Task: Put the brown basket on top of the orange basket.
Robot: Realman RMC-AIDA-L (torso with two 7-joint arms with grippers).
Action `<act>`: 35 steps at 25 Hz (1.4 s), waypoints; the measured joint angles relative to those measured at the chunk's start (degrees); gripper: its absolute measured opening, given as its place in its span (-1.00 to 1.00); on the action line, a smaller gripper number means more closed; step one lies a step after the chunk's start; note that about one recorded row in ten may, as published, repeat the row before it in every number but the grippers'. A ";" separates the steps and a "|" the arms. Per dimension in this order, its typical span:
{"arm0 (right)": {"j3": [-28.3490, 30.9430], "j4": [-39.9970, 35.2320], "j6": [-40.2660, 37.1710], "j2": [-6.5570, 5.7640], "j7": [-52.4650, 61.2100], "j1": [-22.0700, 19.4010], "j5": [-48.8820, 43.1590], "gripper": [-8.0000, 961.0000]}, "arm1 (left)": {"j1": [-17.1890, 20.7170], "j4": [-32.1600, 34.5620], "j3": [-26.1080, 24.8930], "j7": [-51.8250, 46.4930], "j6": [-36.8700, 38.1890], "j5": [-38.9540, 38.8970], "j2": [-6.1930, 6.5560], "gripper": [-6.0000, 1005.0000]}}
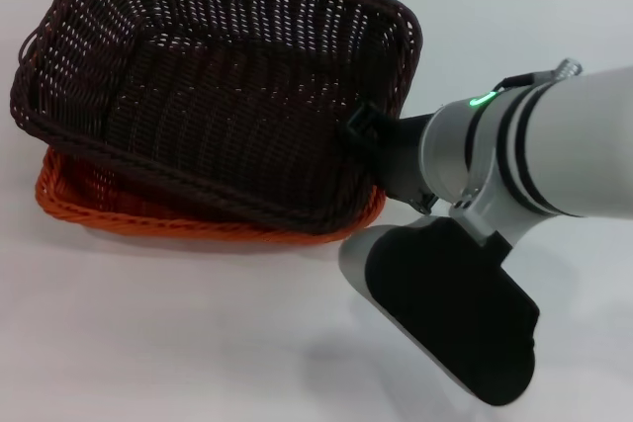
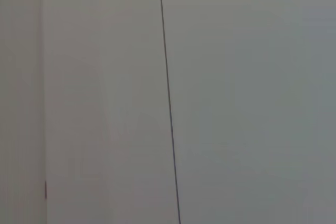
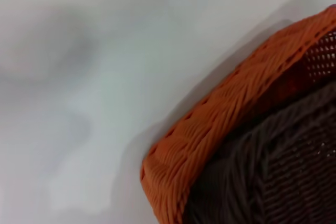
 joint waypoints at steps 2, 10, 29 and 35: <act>-0.01 -1.30 -0.04 -0.08 -0.04 -1.14 0.00 -0.43 | -0.18 0.02 0.00 0.02 -0.75 0.08 0.02 0.44; -3.23 -7.09 -1.37 1.53 -3.19 -8.74 -0.05 0.35 | -0.70 0.00 0.18 0.08 -1.44 0.32 0.08 0.44; -7.13 -7.26 5.00 2.16 -3.22 -8.62 -0.14 0.43 | -0.82 0.04 0.88 1.11 -1.85 0.56 0.44 0.44; -7.75 -7.10 5.11 2.02 -2.93 -8.08 -0.06 0.42 | -0.83 0.01 0.88 1.36 -1.91 0.61 0.44 0.44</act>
